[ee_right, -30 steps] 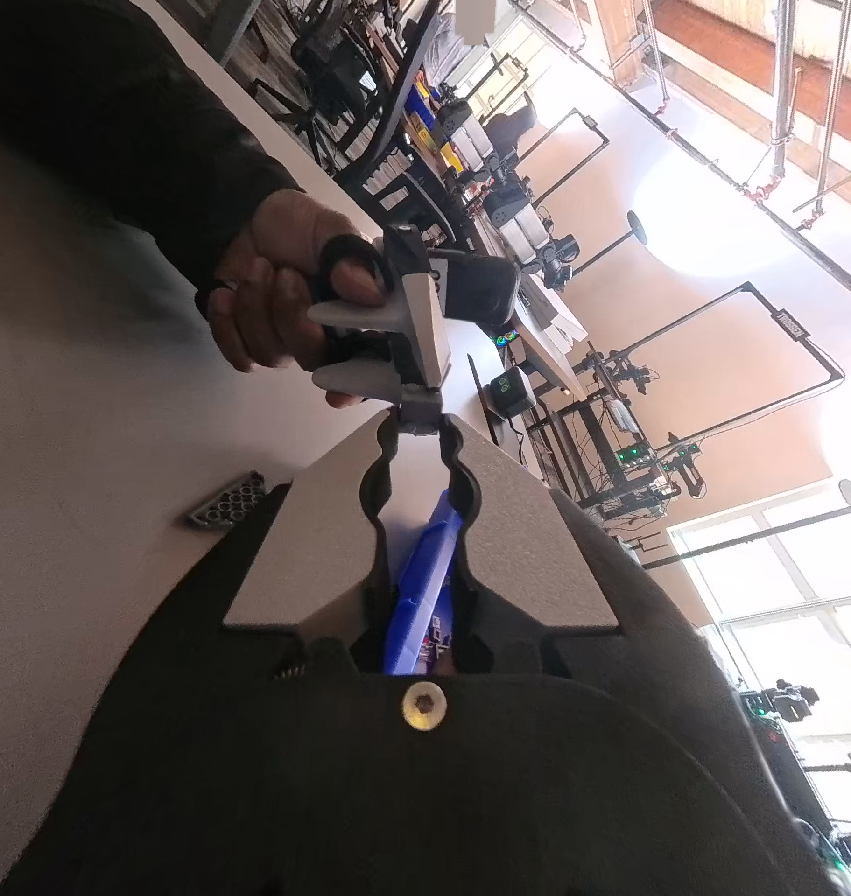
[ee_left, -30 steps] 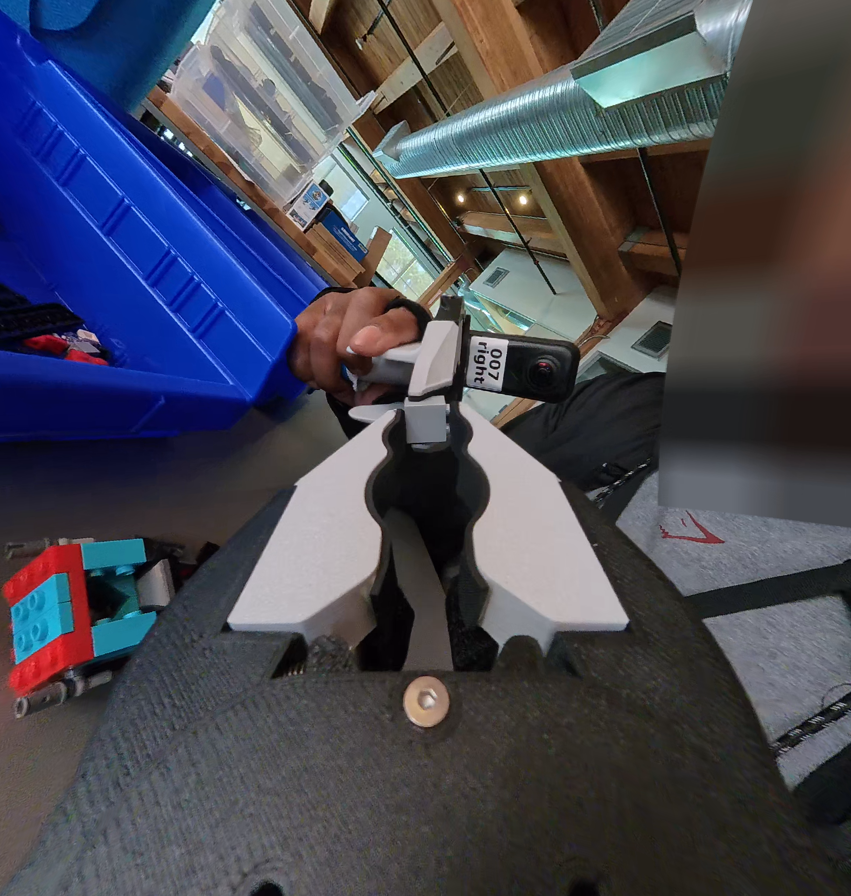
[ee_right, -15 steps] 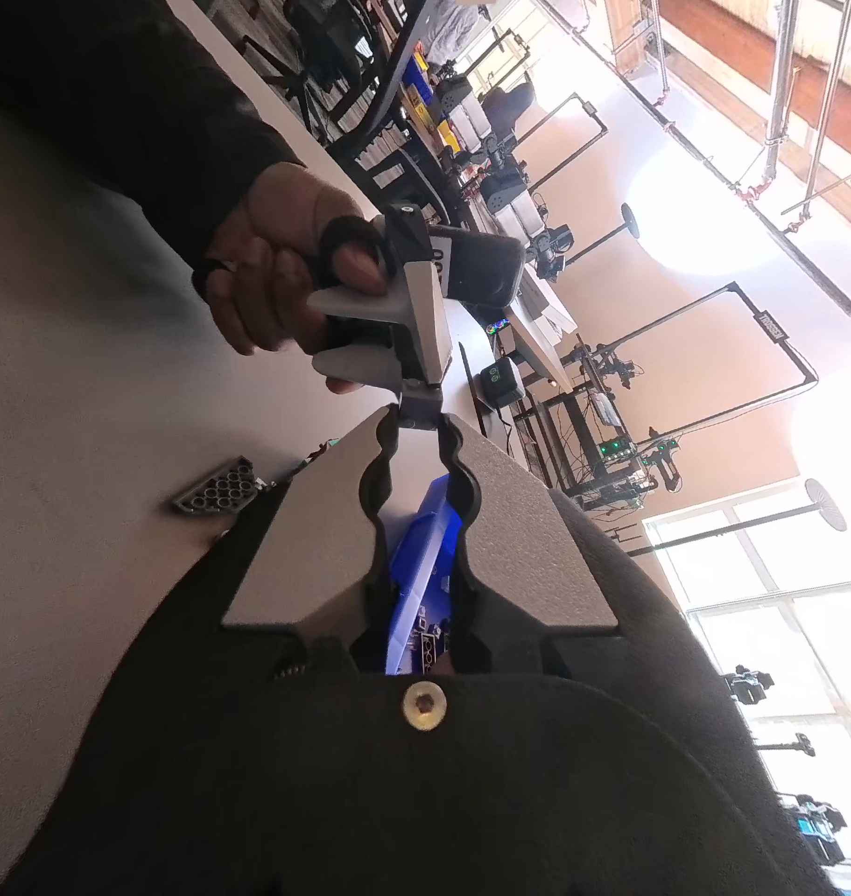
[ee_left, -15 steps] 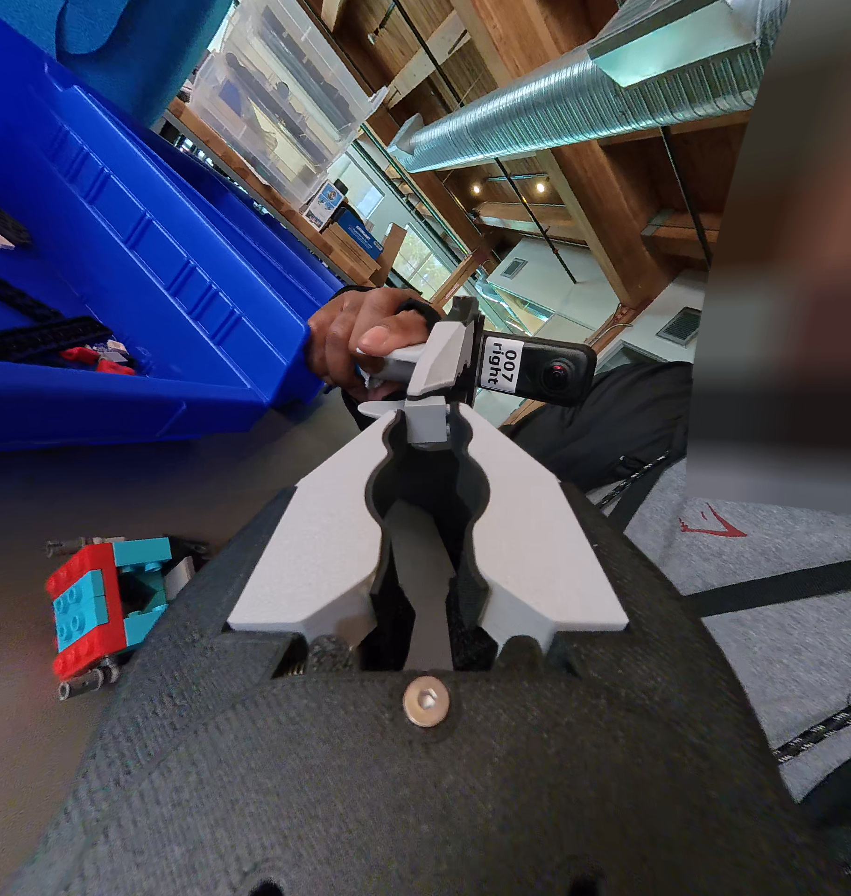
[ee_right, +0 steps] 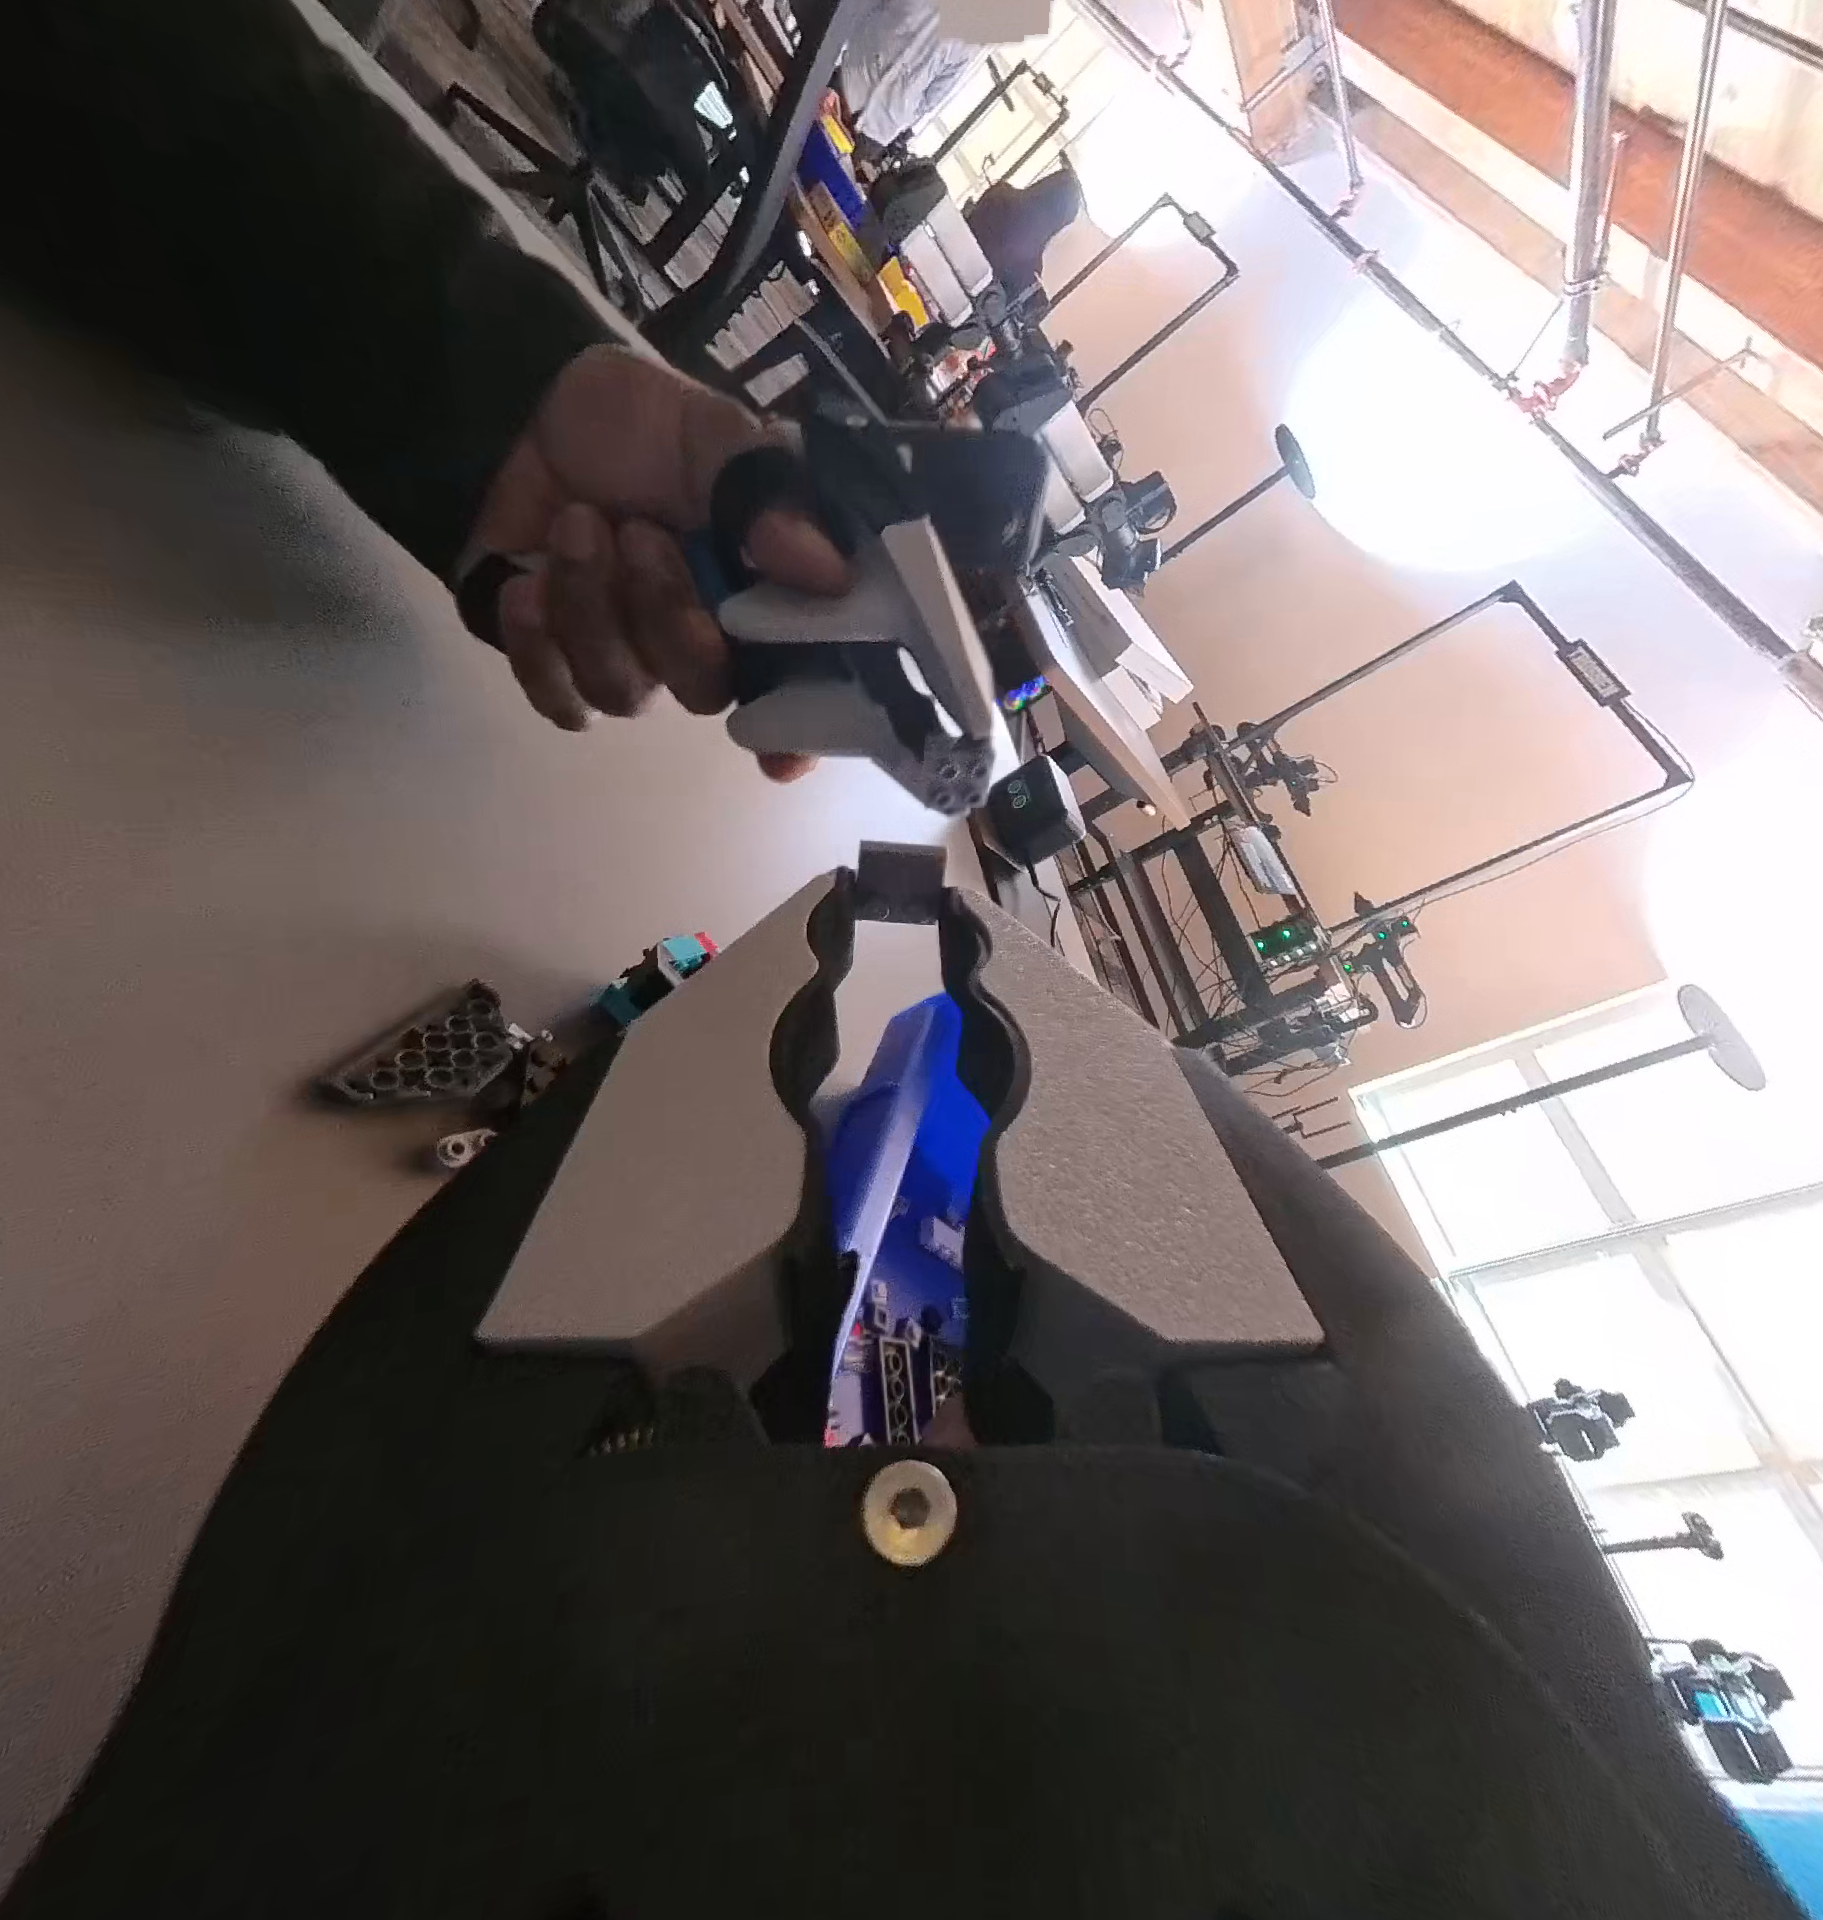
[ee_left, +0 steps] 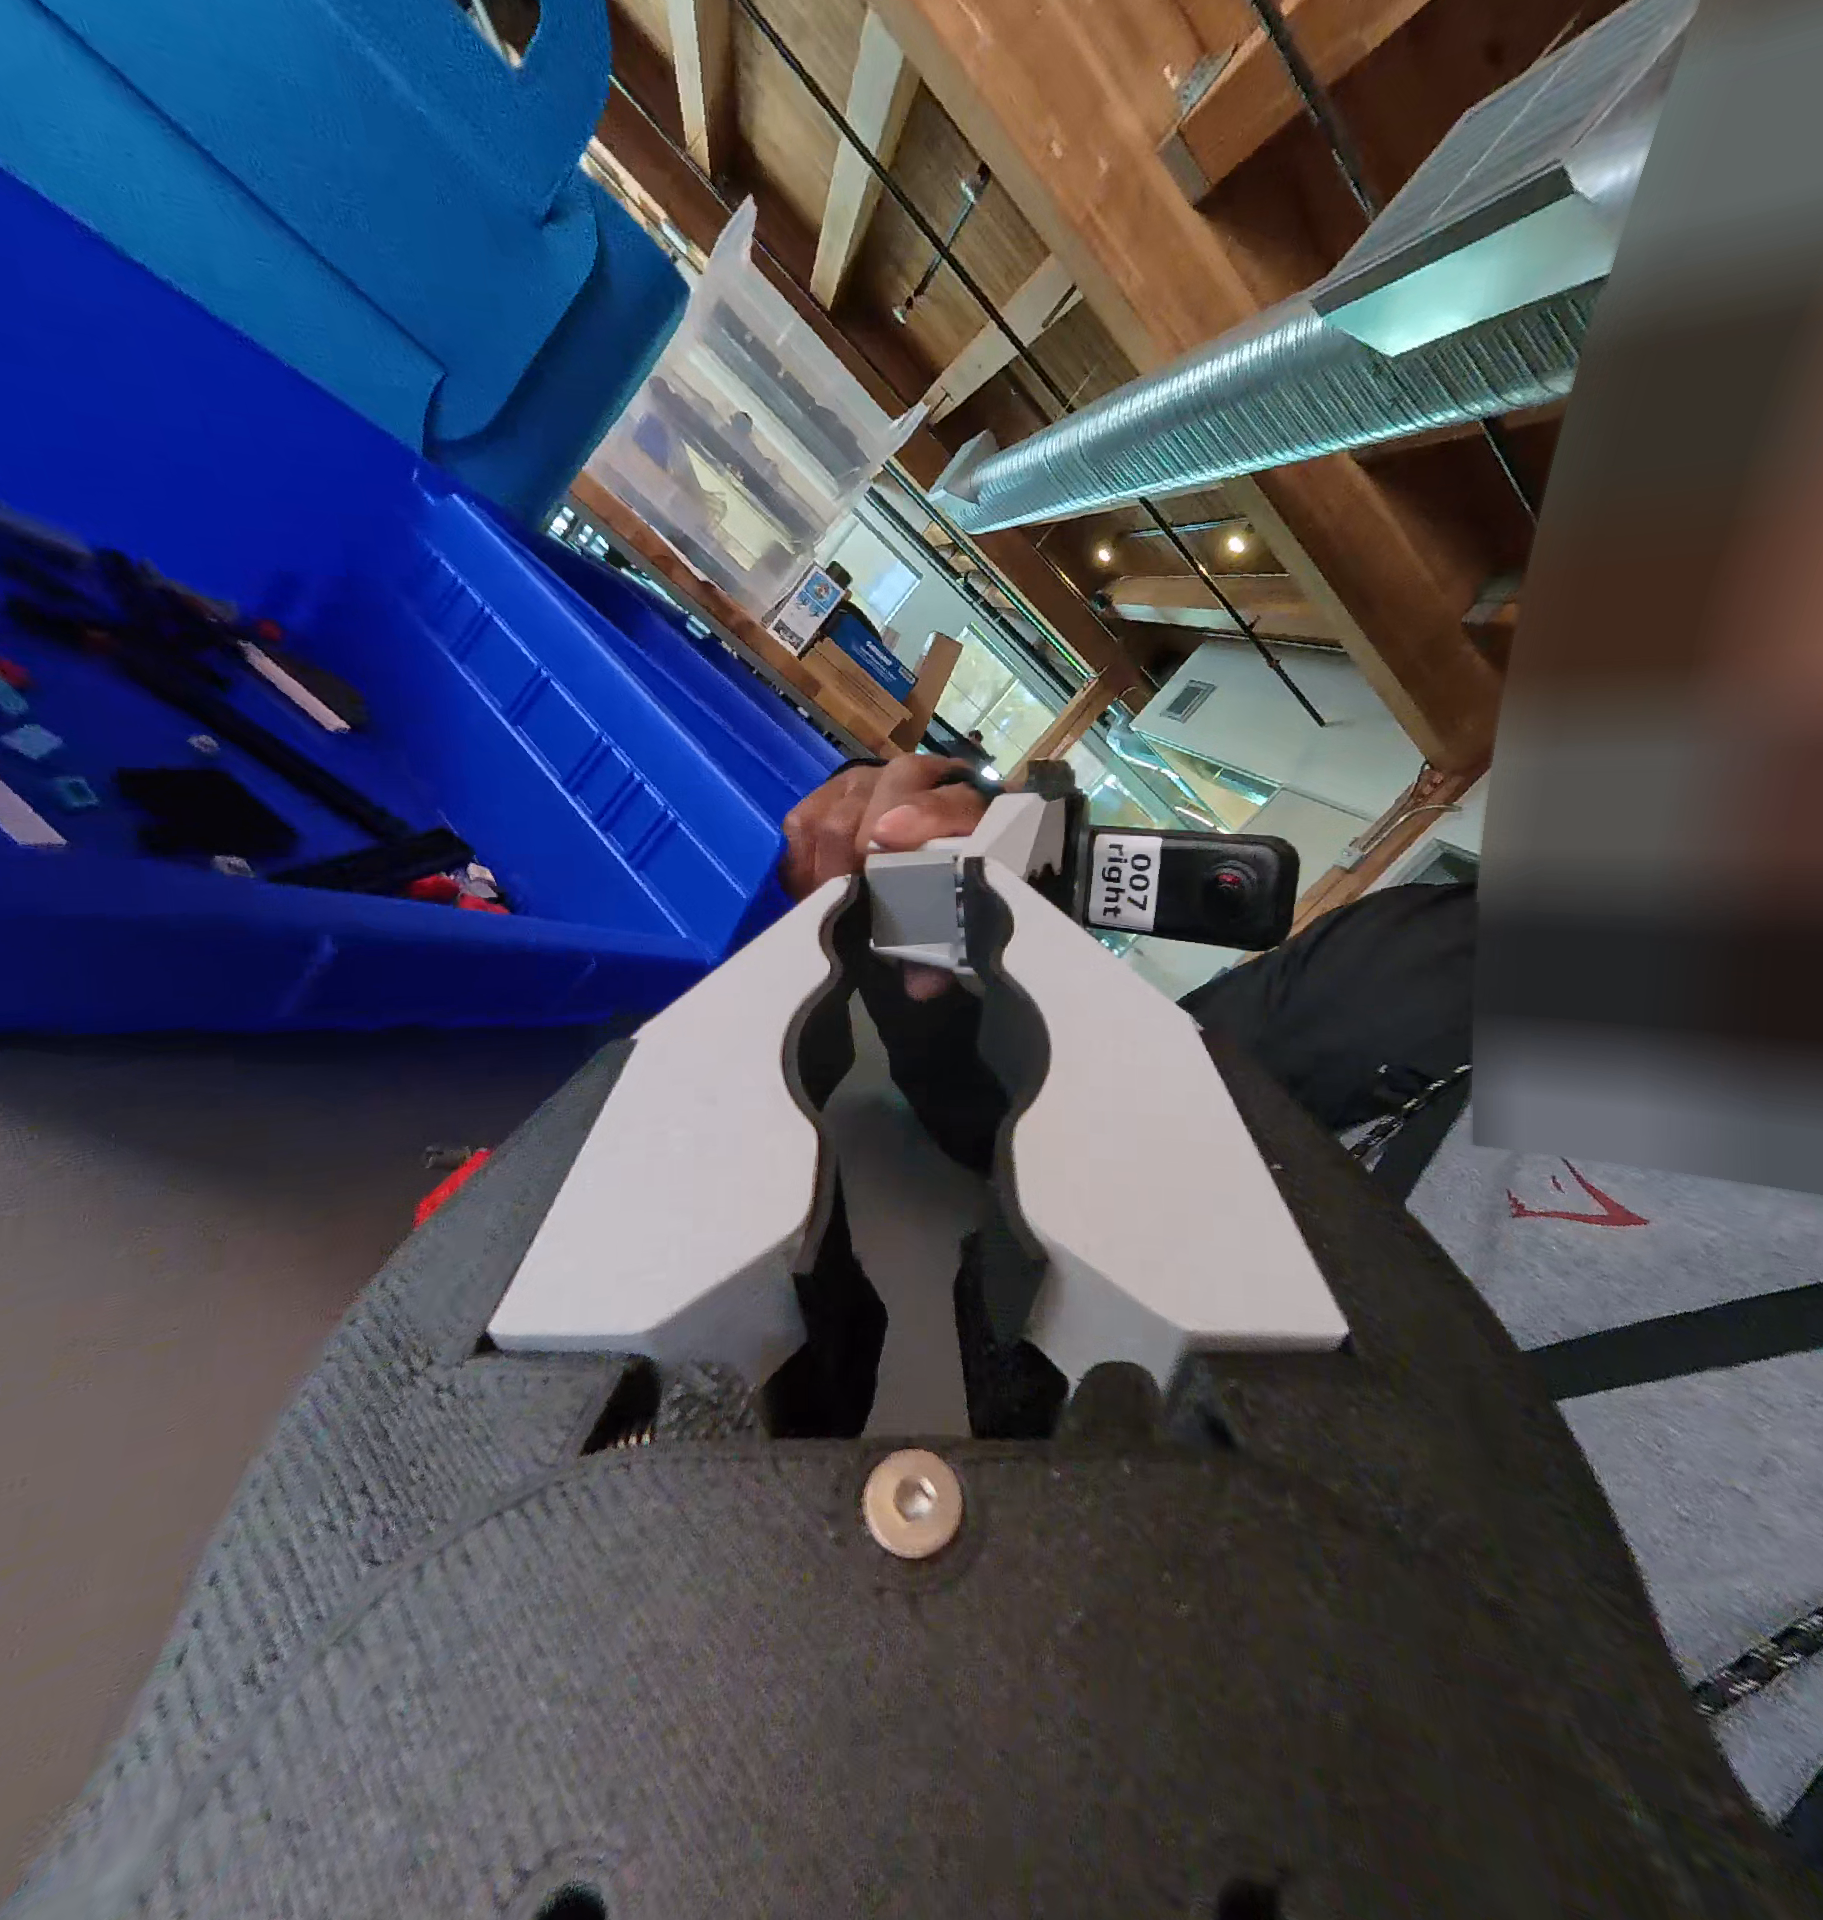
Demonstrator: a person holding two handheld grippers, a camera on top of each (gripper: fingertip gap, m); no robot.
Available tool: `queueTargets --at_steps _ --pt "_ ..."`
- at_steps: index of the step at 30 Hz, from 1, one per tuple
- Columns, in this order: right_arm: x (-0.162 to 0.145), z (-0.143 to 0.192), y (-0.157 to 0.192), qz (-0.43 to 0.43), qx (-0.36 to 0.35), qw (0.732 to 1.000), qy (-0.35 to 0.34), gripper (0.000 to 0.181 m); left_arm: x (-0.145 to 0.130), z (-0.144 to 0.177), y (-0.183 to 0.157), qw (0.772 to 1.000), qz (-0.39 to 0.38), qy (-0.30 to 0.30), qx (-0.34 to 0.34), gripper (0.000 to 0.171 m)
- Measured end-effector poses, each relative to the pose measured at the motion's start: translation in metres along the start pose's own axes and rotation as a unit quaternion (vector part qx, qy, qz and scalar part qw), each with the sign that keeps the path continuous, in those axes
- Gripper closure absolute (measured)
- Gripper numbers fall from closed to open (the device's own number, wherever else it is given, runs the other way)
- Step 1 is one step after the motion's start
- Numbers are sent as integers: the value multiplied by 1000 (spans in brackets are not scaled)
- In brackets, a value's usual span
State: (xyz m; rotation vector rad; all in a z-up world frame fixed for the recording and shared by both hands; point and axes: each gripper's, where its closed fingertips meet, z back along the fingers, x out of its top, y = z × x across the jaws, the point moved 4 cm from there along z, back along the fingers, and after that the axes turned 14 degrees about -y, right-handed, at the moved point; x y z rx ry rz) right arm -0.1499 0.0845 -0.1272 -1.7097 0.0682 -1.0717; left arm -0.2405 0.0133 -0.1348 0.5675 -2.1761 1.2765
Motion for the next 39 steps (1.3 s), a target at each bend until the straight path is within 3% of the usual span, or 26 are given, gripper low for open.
queueTargets --at_steps 10,13,16,19,22,24,26,29,33,35,39 --pt "12 3 -17 -29 -68 997 5 165 -5 1 9 1000 13 -7 -4 153" --pt "23 27 -32 -58 -132 989 21 164 -8 0 11 1000 0 3 7 153" --pt "26 80 -53 -86 -221 969 71 164 -12 -2 9 1000 -16 18 11 153" --pt "19 184 -85 -68 -360 914 175 164 -14 -5 6 1000 -21 21 9 153" --pt "6 307 -106 -81 -495 819 279 164 -18 -8 5 999 -24 25 11 153" --pt "-18 370 -102 -145 -531 758 350 164 -21 -10 5 999 -24 28 12 153" --pt "-42 409 -91 -193 -547 712 396 163 -25 -13 5 999 -23 32 10 153" --pt "-66 435 -77 -216 -560 680 420 153 -32 -16 4 999 -30 43 13 153" --pt "-72 439 -74 -242 -571 678 395 145 -34 -19 2 998 -31 45 10 153" --pt "-62 429 -80 -250 -568 697 358 145 -34 -20 1 999 -29 45 7 153" --pt "-20 340 -90 -259 -454 822 226 152 -40 -25 -4 999 -5 46 -9 153"
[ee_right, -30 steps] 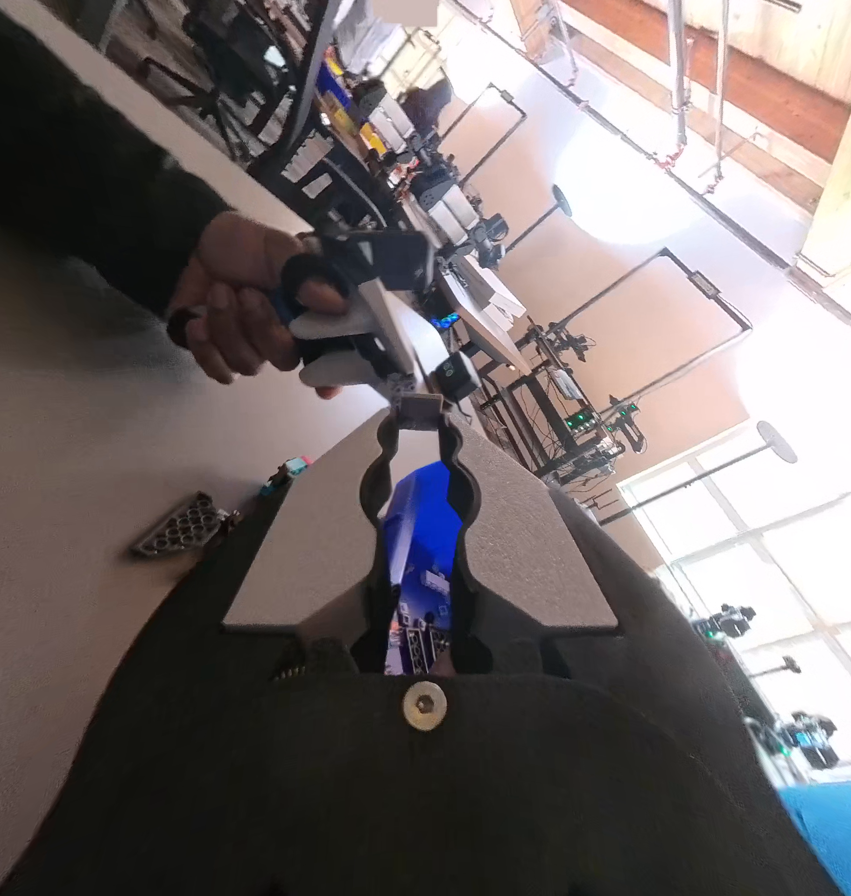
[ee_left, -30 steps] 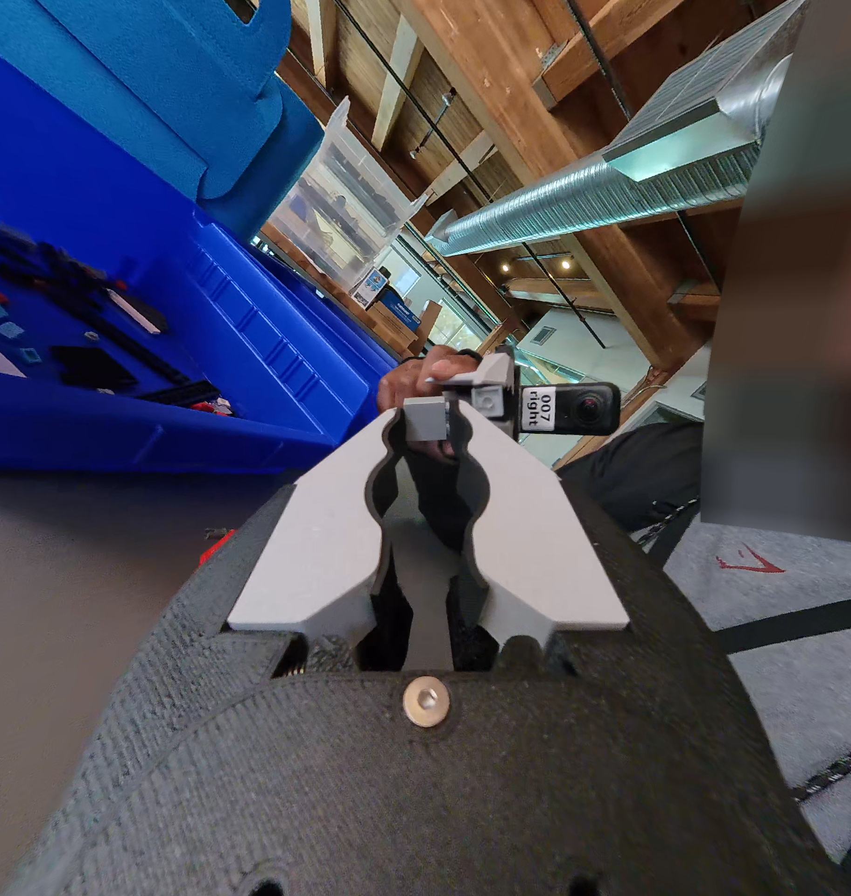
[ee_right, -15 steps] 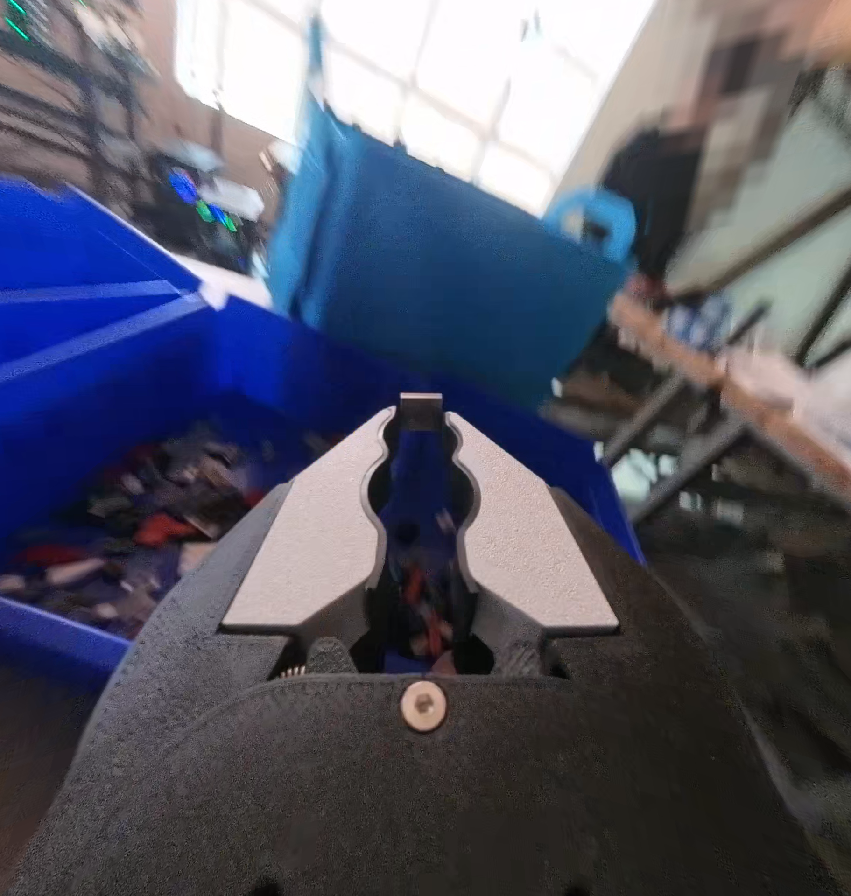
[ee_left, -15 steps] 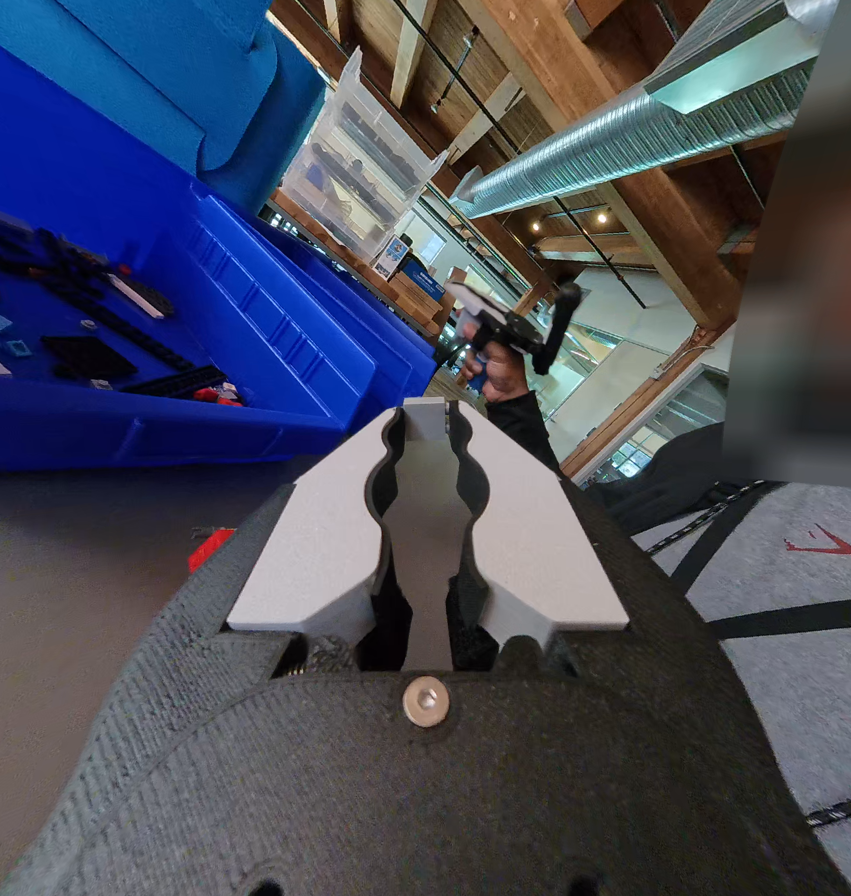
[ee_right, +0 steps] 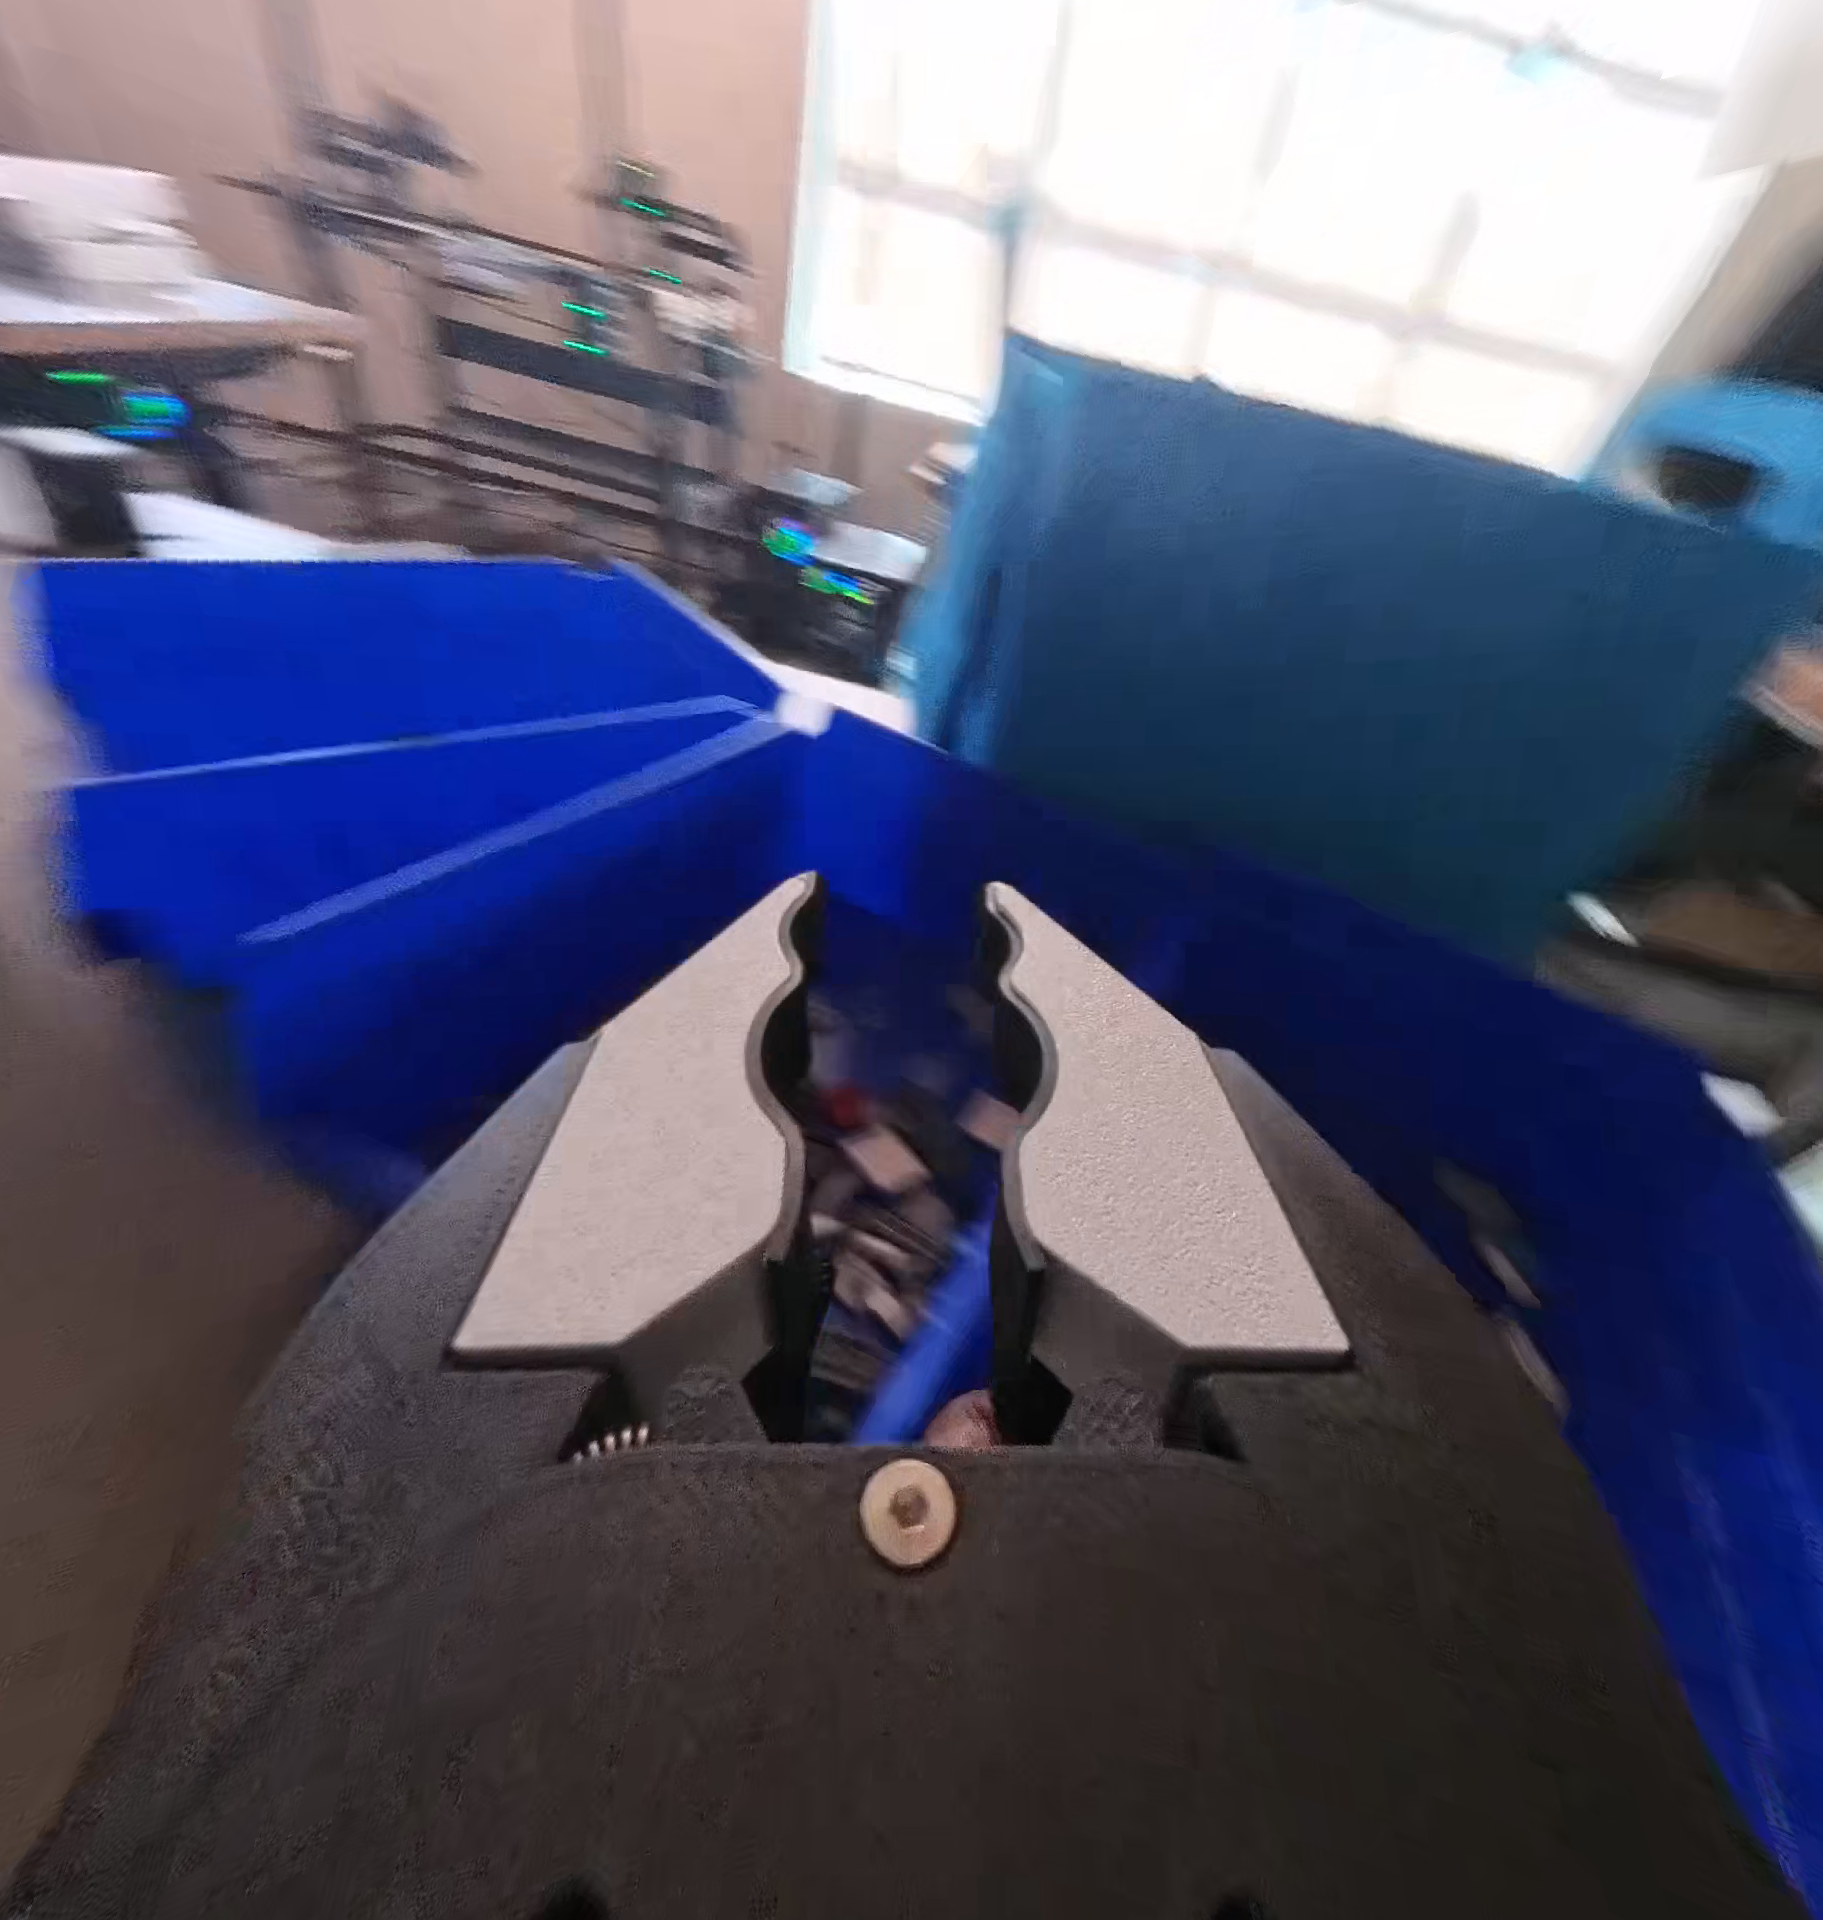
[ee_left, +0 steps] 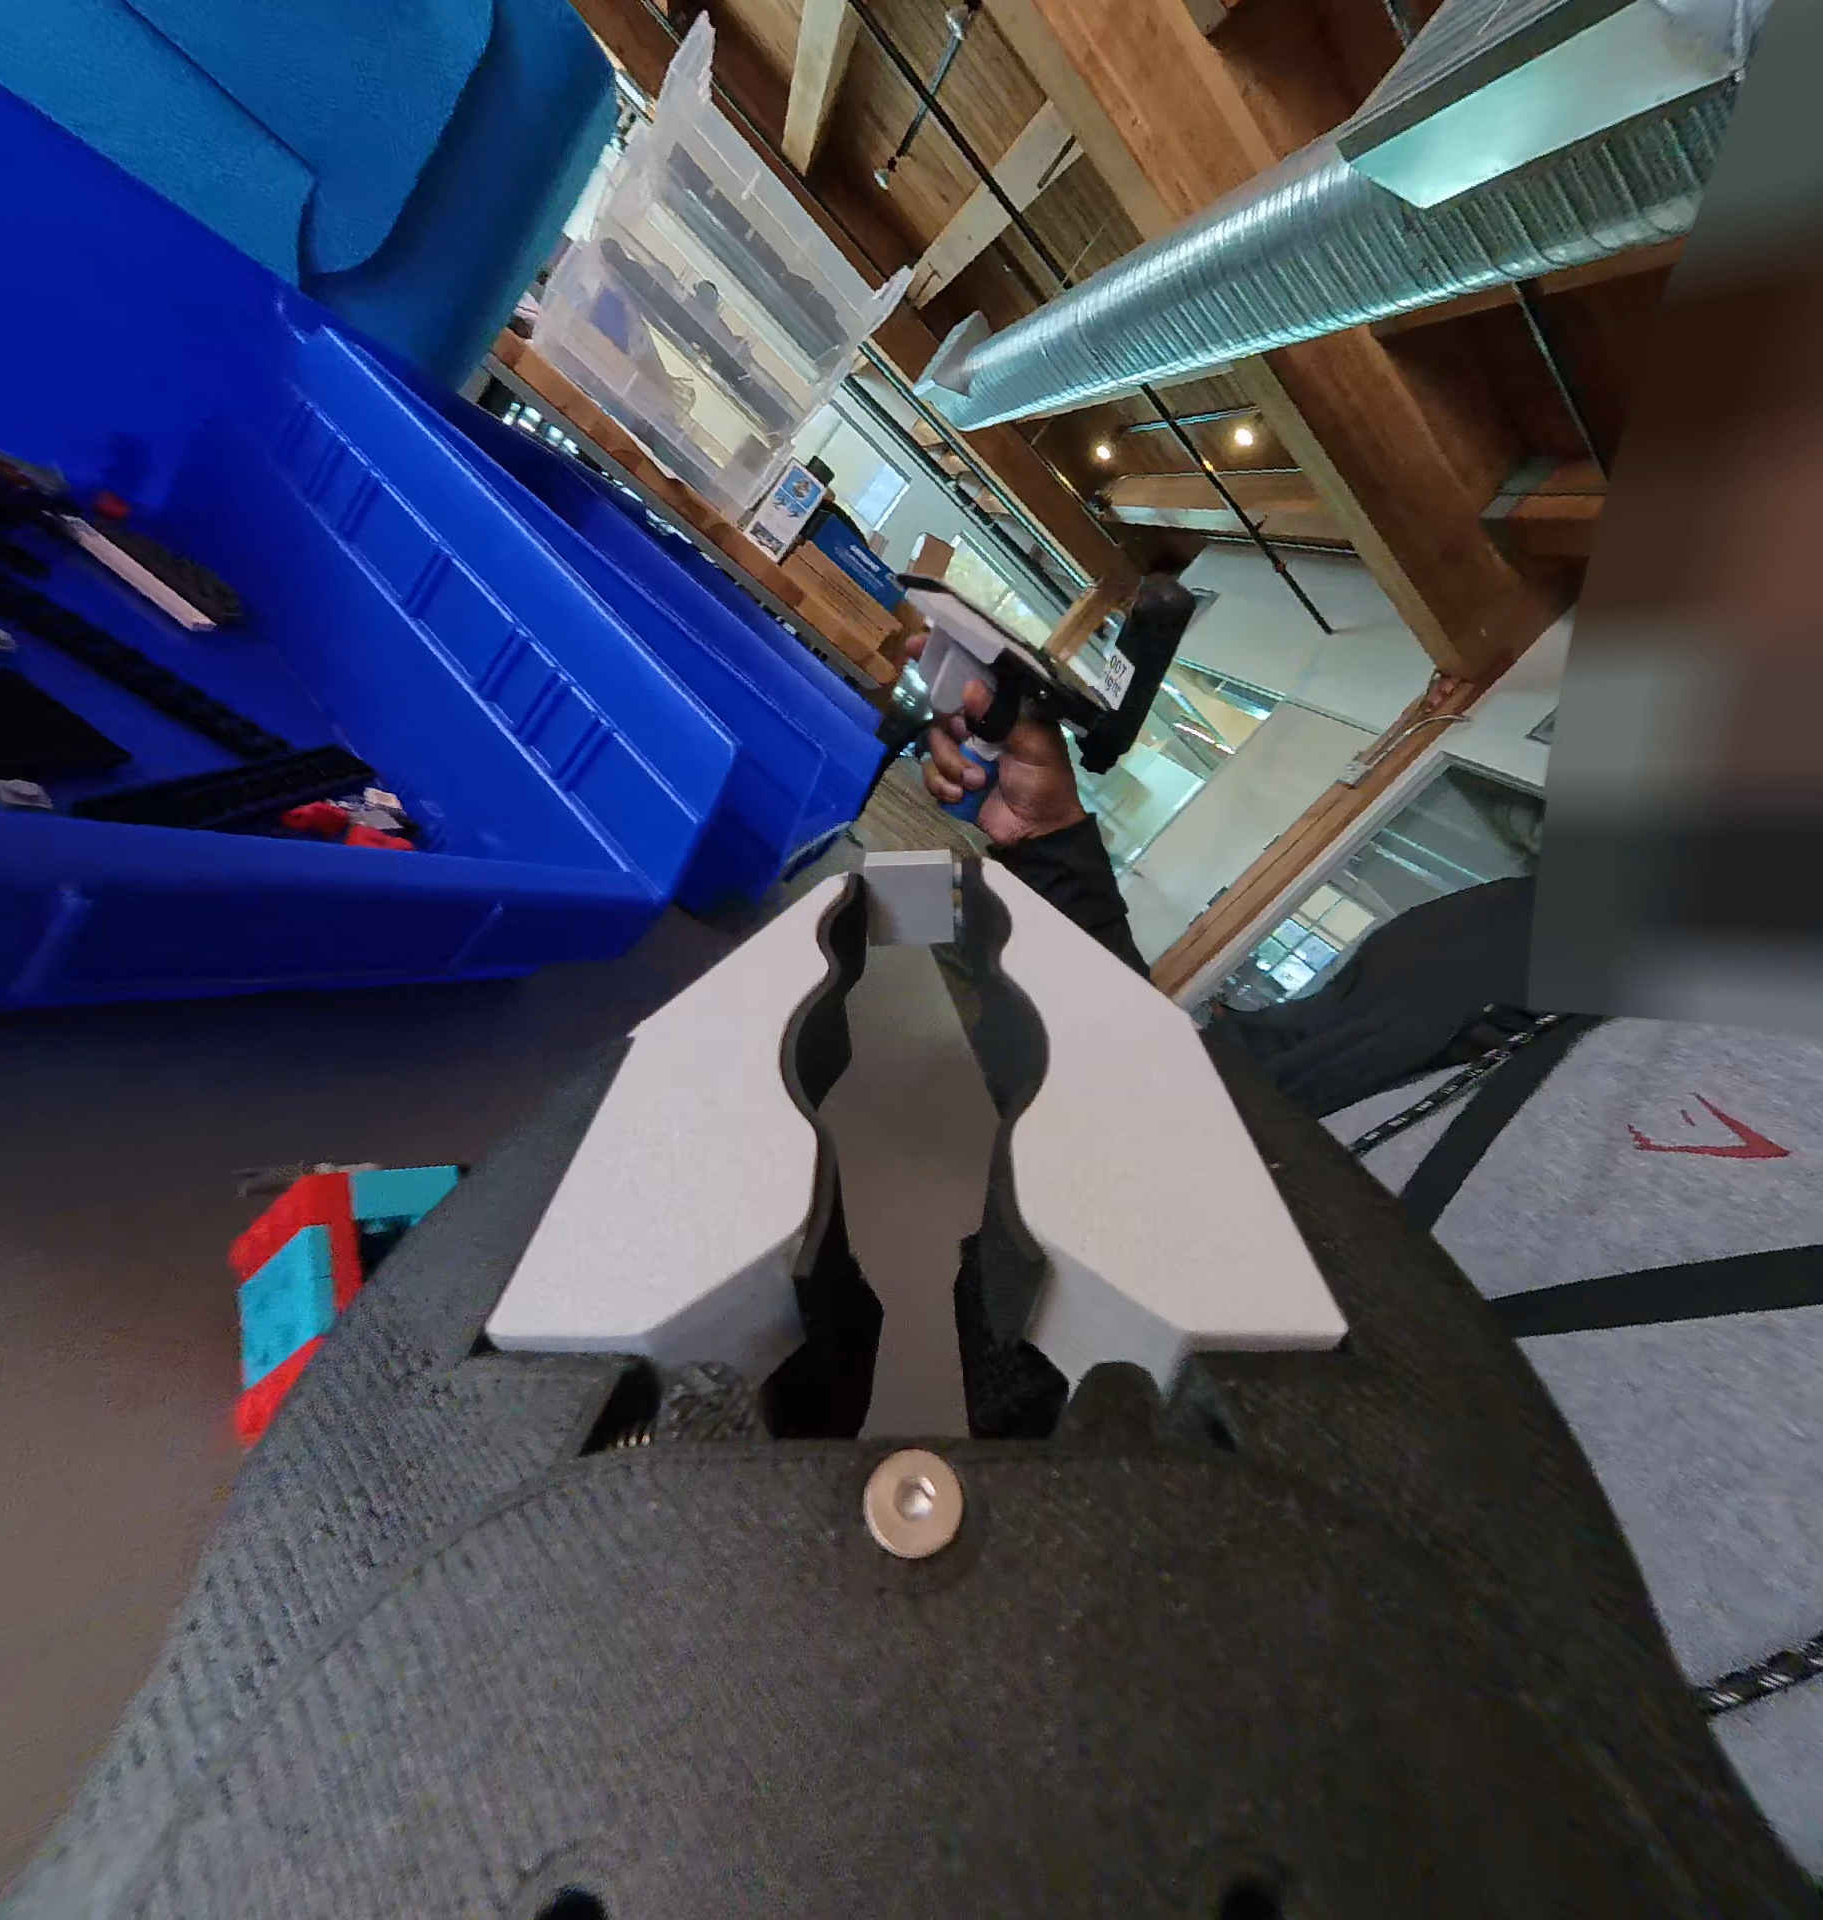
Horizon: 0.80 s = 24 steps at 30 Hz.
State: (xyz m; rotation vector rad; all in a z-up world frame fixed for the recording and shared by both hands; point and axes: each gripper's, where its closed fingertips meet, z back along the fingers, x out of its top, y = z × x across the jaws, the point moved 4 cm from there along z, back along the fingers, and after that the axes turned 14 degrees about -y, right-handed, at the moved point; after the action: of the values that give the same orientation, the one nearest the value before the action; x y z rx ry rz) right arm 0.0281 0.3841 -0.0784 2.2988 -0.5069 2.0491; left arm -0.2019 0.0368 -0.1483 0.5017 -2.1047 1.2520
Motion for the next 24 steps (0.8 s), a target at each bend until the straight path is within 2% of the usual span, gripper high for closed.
queueTargets --at_steps 2,4,6,9,11,15,18,21,24 --pt "16 -12 62 26 118 992 -28 154 -6 -5 -4 1000 14 7 -13 153" --pt "21 -20 128 41 230 971 -49 154 -13 -10 -9 999 29 13 -28 153" --pt "22 -26 189 48 312 946 -74 154 -18 -14 -15 998 45 17 -44 153" --pt "16 -37 260 31 361 925 -109 153 -27 -17 -18 996 59 27 -56 153" --pt "6 -43 294 40 375 919 -117 151 -32 -19 -20 995 67 36 -62 153" --pt "-8 -49 329 110 385 907 -126 149 -38 -21 -23 993 81 45 -71 153" --pt "-8 -53 333 109 384 907 -133 150 -42 -22 -25 991 88 56 -78 153" --pt "-10 -53 335 116 394 902 -134 163 -45 -23 -24 991 89 61 -75 153" --pt "-10 -55 328 127 384 905 -131 164 -43 -23 -20 993 83 52 -63 154"
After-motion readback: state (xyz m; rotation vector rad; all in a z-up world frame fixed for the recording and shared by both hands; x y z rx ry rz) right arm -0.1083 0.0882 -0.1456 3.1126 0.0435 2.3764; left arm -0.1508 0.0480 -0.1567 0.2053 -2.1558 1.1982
